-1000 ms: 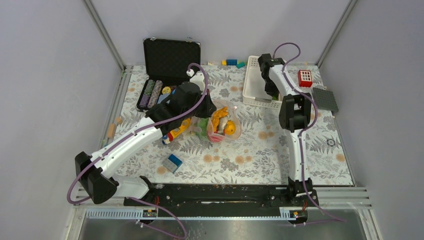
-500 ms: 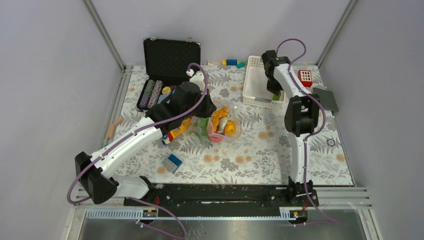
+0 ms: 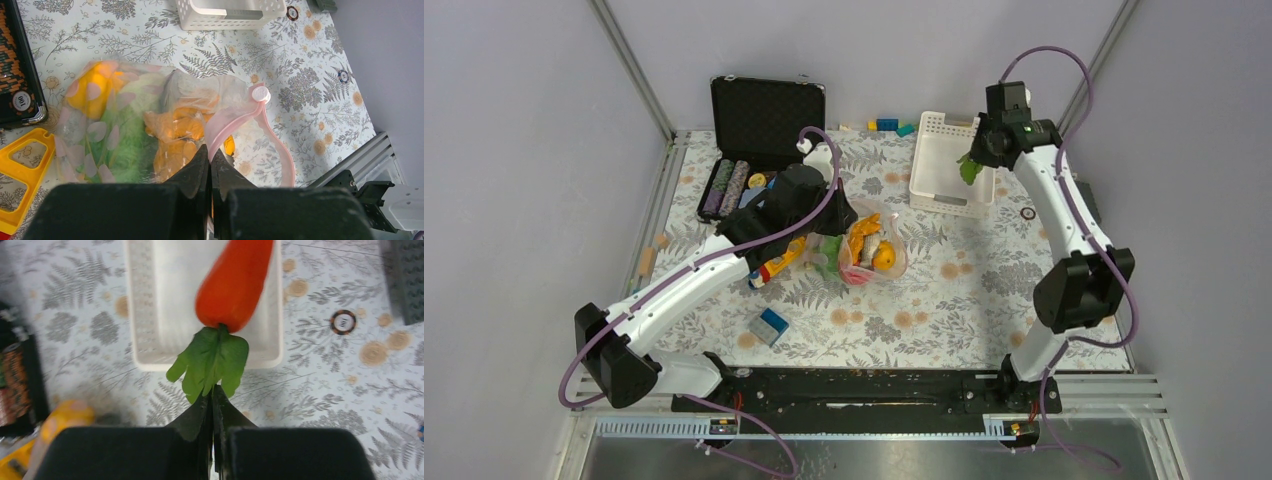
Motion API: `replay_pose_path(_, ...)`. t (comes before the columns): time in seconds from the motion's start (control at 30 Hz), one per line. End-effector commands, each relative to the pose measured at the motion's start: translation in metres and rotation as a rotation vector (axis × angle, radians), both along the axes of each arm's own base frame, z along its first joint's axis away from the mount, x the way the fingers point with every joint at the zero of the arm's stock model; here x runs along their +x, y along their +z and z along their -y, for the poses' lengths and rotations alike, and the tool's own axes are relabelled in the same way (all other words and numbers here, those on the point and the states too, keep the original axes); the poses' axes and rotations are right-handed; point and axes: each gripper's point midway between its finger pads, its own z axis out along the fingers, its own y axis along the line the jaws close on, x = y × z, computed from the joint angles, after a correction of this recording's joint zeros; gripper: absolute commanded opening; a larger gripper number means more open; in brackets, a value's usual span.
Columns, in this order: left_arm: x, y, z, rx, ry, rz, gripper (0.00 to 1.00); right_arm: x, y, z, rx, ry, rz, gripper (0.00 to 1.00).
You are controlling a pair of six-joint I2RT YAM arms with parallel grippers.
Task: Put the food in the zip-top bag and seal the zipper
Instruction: Pick up the fake vegetable from the bin, then place the fake vegetable in the zipper food storage bag.
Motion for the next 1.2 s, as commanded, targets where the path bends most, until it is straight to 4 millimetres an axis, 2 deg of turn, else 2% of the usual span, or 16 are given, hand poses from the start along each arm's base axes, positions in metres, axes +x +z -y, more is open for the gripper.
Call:
replay_pose_path(0.0,0.006,0.025,0.002,-0.067,0.014,0.065,0.0,-0.025,0.045,-0.036,0.157,0.181,0.108,0.0)
replay_pose_path(0.1,0.007,0.024,0.0,-0.062,0.019,0.063,0.0,-0.056,0.066,-0.062,0.262,0.345,0.126,0.0)
replay_pose_path(0.27,0.007,0.022,-0.002,-0.045,0.021,0.07,0.0,-0.126,0.088,-0.112,0.51,0.654,0.129,0.0)
replay_pose_path(0.33,0.007,0.022,-0.003,-0.038,0.018,0.074,0.0,-0.155,0.109,-0.126,0.605,0.752,0.18,0.0)
replay_pose_path(0.57,0.005,0.018,0.0,-0.037,0.0,0.06,0.0,-0.237,0.175,-0.158,0.859,1.059,0.351,0.0)
replay_pose_path(0.67,0.003,0.018,0.002,-0.049,-0.007,0.052,0.0,-0.263,0.193,-0.169,0.959,1.145,0.362,0.0)
replay_pose_path(0.8,0.0,0.021,0.005,-0.066,-0.029,0.048,0.0,-0.293,0.216,-0.187,1.019,1.307,0.382,0.0)
replay_pose_path(0.93,-0.004,0.024,0.005,-0.077,-0.038,0.048,0.0,-0.308,0.229,-0.204,1.046,1.406,0.384,0.0)
replay_pose_path(1.17,-0.016,0.028,0.005,-0.102,-0.082,0.046,0.0,-0.301,0.243,-0.22,1.125,1.459,0.406,0.0)
